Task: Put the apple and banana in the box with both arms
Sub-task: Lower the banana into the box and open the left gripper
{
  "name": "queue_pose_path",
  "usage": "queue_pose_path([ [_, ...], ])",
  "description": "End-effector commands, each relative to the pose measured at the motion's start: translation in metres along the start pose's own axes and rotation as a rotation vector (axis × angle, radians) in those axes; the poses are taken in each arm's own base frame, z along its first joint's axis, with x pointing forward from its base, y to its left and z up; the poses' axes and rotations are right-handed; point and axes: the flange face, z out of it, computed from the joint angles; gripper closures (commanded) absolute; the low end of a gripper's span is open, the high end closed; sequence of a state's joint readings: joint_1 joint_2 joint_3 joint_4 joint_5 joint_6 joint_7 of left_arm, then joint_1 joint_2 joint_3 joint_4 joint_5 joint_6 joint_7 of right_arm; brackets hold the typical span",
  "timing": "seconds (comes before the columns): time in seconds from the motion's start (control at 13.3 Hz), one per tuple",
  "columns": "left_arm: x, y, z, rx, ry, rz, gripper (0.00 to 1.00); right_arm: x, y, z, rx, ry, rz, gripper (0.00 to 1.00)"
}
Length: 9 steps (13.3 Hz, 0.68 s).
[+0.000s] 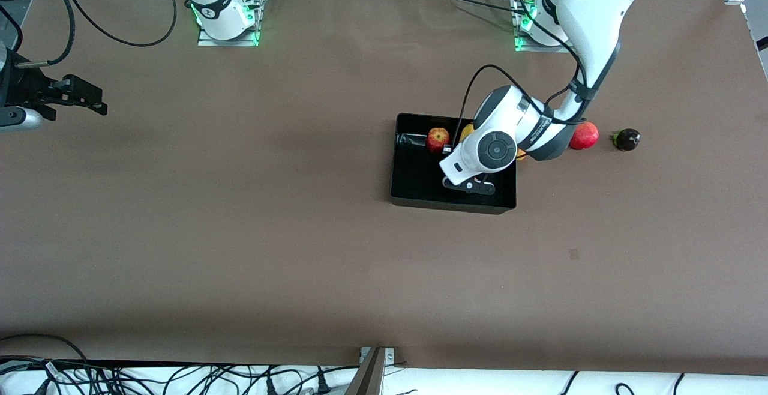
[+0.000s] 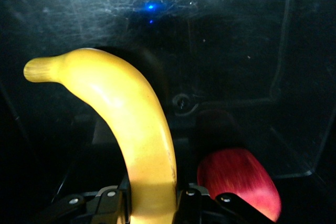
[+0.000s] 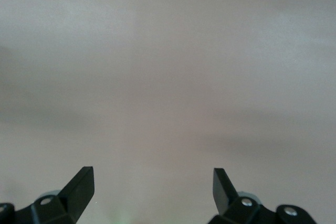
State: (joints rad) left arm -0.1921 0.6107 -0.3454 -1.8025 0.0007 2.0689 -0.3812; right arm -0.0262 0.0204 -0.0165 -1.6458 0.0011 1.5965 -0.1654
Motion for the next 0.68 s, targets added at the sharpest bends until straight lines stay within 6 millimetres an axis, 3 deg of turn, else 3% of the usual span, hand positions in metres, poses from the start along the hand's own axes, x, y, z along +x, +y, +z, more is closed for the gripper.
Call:
queue_pose_path([
  [0.0,0.01,-0.006,0.014,-0.002,0.015,0.022,1.0,0.001,0.001,-0.007,0.013,0.012,-0.006,0.0],
  [0.23,0.019,-0.014,0.034,0.009,0.022,0.019,0.97,0.001,0.001,-0.007,0.014,0.014,-0.003,0.0],
  [0.3,0.02,-0.014,0.034,0.007,0.026,0.016,0.7,0.001,0.001,-0.007,0.014,0.014,-0.003,0.0],
  [0.38,0.02,-0.015,0.034,0.006,0.026,0.011,0.29,0.001,0.001,-0.007,0.015,0.014,-0.001,0.0],
  [0.45,0.02,-0.015,0.034,0.007,0.025,0.011,0.0,0.001,0.001,-0.007,0.017,0.014,-0.001,0.0],
  [0.6,0.021,-0.017,0.03,0.007,0.024,-0.002,0.0,0.001,0.001,-0.007,0.018,0.015,-0.001,0.0],
])
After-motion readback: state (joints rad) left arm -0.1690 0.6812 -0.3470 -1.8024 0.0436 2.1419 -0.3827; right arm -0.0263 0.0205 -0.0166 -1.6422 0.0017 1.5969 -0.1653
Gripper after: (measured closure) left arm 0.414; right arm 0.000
